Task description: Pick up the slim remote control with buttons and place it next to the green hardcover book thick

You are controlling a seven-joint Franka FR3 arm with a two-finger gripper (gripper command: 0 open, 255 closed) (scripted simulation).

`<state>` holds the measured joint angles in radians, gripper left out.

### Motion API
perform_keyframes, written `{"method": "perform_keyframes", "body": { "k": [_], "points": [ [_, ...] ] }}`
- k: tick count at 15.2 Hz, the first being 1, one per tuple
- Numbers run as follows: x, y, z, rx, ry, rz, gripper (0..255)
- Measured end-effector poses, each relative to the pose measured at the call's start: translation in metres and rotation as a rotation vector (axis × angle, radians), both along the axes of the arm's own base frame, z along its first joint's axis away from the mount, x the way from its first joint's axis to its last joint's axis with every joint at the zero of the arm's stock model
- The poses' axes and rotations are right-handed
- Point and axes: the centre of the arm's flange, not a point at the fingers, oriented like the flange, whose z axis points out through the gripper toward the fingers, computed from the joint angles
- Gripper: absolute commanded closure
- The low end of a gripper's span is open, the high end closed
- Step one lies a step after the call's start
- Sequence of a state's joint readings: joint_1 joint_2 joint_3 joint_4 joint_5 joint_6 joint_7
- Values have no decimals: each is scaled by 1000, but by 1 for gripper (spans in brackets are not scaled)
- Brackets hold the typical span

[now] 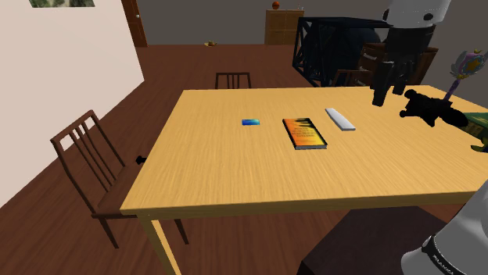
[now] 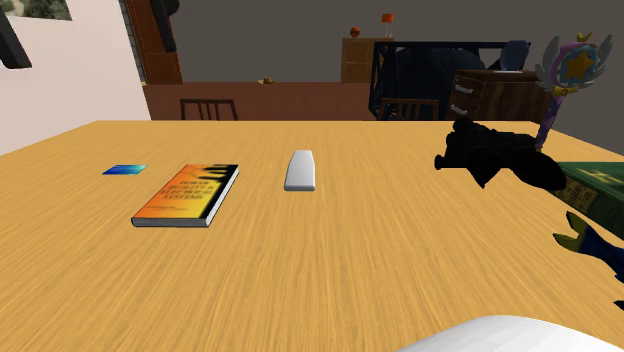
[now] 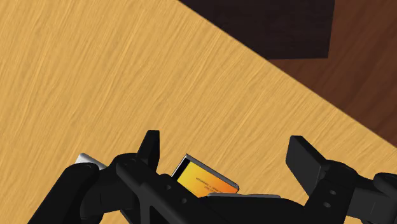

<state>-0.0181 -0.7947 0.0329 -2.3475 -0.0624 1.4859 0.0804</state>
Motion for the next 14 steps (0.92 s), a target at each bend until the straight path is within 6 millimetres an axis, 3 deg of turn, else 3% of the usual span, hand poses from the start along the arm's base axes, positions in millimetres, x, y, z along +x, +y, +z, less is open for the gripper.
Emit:
{"method": "perform_keyframes", "body": {
  "k": [4, 14],
  "points": [
    [17, -15, -14, 4, -4, -31, 0],
    [100, -98, -74, 22, -26, -174, 0]
  ]
}}
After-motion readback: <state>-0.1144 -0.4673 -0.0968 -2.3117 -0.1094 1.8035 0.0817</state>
